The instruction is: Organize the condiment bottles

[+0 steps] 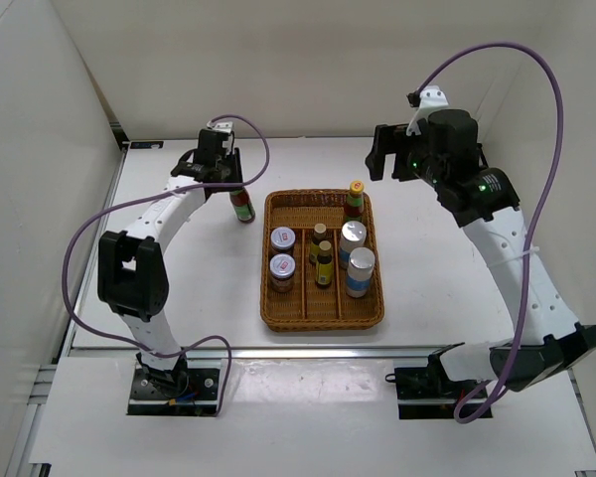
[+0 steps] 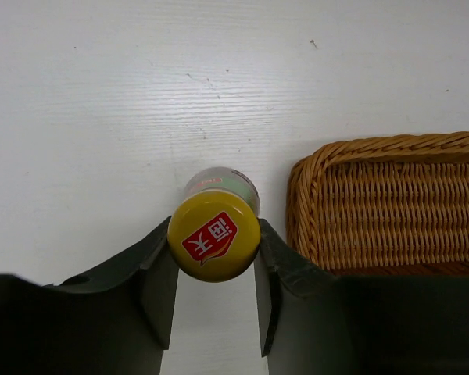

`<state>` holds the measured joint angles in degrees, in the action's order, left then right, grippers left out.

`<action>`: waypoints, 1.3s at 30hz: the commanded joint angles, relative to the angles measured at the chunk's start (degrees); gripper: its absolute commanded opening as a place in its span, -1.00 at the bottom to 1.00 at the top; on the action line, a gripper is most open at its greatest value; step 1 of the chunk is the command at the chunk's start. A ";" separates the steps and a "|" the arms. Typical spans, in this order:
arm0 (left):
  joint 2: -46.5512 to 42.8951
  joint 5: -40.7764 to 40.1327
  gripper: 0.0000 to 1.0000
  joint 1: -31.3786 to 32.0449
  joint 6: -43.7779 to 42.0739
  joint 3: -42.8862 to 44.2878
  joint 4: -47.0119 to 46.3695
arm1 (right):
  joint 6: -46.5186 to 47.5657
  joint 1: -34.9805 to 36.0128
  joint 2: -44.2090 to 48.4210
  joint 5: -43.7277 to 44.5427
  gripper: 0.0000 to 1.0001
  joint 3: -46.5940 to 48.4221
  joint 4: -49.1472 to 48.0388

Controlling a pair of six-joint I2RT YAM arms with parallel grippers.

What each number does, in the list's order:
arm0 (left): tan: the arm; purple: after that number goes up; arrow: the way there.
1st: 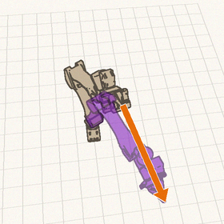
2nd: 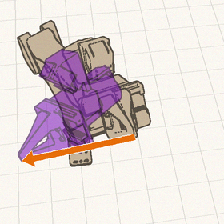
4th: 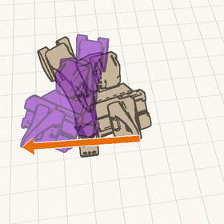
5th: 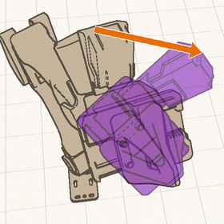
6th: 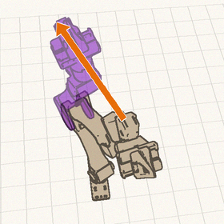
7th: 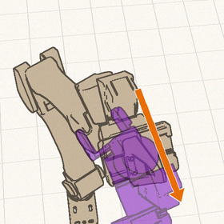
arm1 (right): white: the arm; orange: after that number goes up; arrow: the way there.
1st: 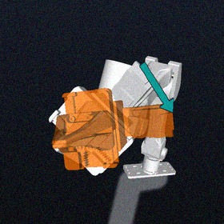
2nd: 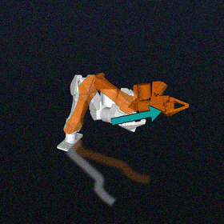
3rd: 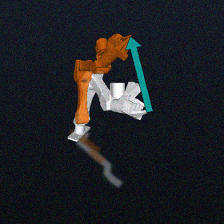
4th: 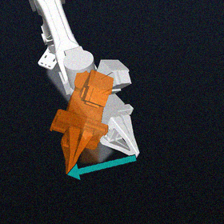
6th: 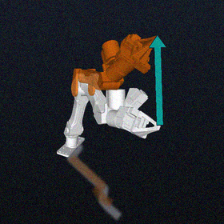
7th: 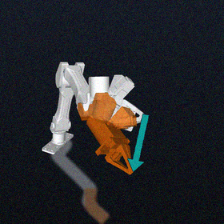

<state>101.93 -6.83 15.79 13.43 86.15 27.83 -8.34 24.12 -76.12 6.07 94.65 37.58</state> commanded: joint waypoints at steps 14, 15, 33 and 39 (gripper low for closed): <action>-9.04 4.10 -0.79 4.07 -1.92 13.50 1.08 | 1.13 0.14 4.74 0.70 1.00 -3.51 1.18; -9.03 4.71 -0.79 5.03 -1.92 14.04 1.08 | 1.13 0.14 4.75 1.22 1.00 -4.03 1.18; 4.42 2.00 -0.79 16.02 -5.43 17.03 0.55 | 1.66 -1.00 10.19 2.28 1.00 -7.55 5.92; 6.18 -1.16 -0.40 17.34 -5.96 17.03 0.55 | 1.66 -1.00 11.52 2.28 1.00 -9.22 6.45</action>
<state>111.46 -5.63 32.51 8.12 100.97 32.12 -7.51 23.27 -65.82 7.55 85.93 43.90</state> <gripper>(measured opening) 0.484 0.998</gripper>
